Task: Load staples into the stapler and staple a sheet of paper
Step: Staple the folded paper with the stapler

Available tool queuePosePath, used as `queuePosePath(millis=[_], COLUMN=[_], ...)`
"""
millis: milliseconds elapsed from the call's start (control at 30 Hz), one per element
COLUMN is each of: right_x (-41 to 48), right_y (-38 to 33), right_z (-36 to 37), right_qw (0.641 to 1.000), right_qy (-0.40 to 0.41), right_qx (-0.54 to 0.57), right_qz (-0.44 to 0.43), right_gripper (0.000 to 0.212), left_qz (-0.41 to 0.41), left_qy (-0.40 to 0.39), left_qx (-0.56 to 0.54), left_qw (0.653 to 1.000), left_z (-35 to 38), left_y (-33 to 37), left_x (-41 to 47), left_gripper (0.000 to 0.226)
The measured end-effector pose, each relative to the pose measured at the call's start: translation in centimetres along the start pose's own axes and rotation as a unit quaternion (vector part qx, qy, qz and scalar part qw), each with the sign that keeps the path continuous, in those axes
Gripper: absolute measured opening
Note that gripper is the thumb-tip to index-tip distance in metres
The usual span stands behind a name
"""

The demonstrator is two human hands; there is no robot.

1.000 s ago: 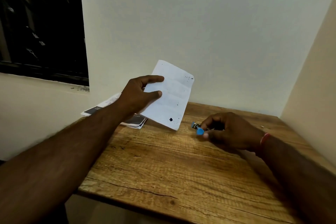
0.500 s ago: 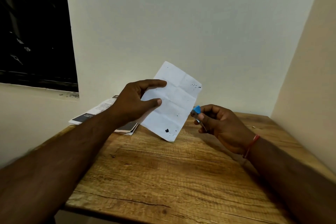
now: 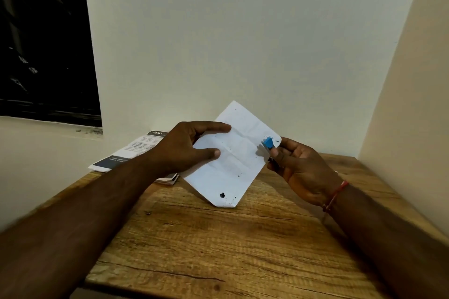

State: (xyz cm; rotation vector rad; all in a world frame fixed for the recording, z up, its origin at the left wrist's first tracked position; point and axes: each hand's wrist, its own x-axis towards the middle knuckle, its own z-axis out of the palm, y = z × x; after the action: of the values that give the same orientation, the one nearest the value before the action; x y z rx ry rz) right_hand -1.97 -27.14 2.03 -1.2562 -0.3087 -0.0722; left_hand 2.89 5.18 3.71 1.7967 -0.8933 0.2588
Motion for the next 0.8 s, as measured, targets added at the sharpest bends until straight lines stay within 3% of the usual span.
queuePosePath(millis=[800], right_x=[-0.13], right_y=[-0.65], right_z=[-0.54], right_qw=[0.996], right_qy=[0.031], right_qx=[-0.084], right_qz=[0.012], right_gripper=[0.022], left_qz=[0.0], left_qy=[0.006], left_qx=[-0.007], left_qw=[1.0], left_z=[0.62], left_y=[0.77], left_x=[-0.19], left_gripper=[0.058])
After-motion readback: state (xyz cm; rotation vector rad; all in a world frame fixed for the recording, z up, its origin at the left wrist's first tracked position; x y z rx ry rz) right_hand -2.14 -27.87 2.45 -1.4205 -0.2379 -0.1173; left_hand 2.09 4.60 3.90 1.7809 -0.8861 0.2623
